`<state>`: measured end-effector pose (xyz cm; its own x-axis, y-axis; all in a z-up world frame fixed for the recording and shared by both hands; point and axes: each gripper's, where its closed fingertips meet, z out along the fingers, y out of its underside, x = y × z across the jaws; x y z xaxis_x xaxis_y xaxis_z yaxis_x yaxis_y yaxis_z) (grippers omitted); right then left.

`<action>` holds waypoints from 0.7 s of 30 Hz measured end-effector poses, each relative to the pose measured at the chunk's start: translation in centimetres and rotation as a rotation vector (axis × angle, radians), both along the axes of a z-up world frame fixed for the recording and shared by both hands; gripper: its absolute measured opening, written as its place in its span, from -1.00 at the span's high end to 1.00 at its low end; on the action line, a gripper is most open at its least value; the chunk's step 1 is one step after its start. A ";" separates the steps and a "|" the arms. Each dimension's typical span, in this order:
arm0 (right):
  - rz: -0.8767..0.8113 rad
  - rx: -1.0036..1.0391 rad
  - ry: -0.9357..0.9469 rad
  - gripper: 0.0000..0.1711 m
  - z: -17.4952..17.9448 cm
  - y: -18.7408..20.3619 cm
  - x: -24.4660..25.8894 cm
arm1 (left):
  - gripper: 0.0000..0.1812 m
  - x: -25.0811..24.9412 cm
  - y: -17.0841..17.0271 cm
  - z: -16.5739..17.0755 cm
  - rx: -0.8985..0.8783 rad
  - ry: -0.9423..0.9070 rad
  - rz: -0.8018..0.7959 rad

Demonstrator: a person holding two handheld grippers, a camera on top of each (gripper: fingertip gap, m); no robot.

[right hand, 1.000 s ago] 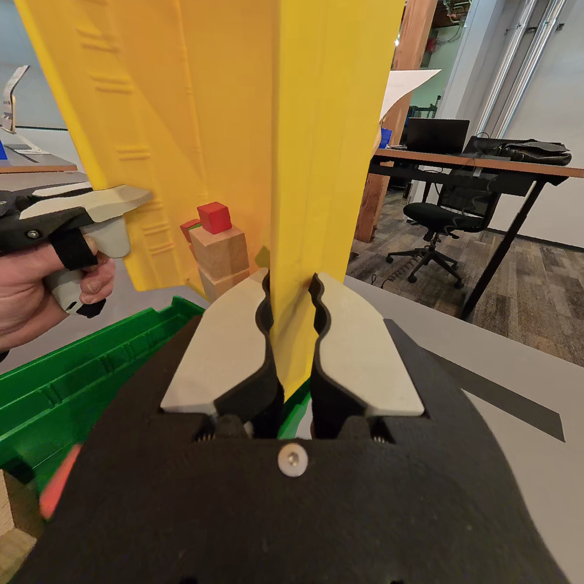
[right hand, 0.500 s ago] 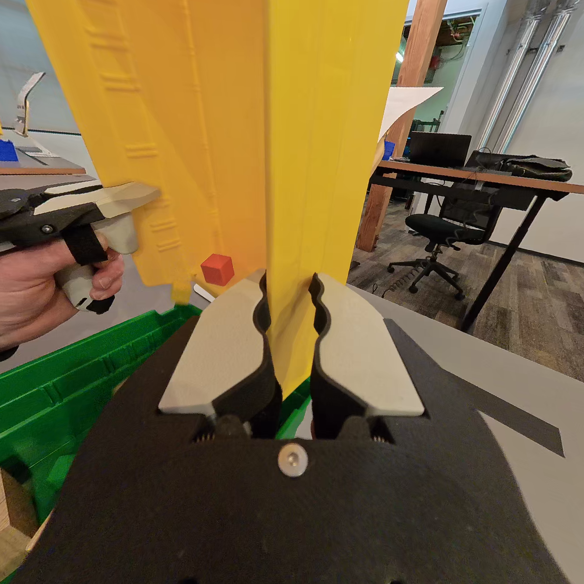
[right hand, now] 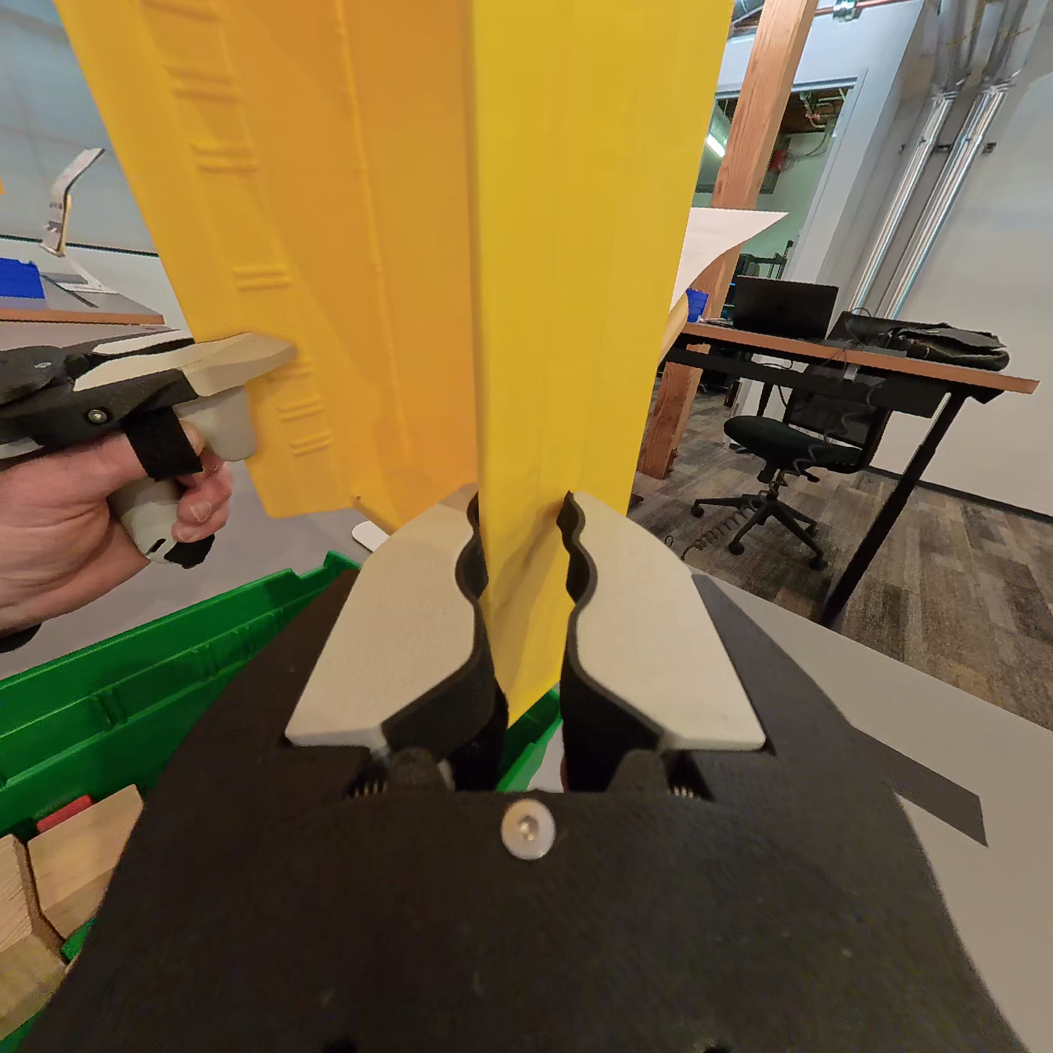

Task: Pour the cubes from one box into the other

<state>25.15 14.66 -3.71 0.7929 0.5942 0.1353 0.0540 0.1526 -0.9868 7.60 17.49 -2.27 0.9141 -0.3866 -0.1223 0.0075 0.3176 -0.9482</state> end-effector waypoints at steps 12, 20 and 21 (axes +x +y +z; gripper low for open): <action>-0.005 0.021 -0.012 0.77 1.5 -0.6 -0.1 | 0.92 -0.2 -0.2 0.8 0.001 -0.019 -0.003; -0.017 0.024 -0.060 0.77 3.5 -1.6 -1.5 | 0.93 -1.6 -0.6 2.6 0.003 0.020 0.009; -0.016 0.027 -0.075 0.76 3.9 -1.8 -2.0 | 0.94 -2.0 -0.6 2.9 -0.007 0.037 0.018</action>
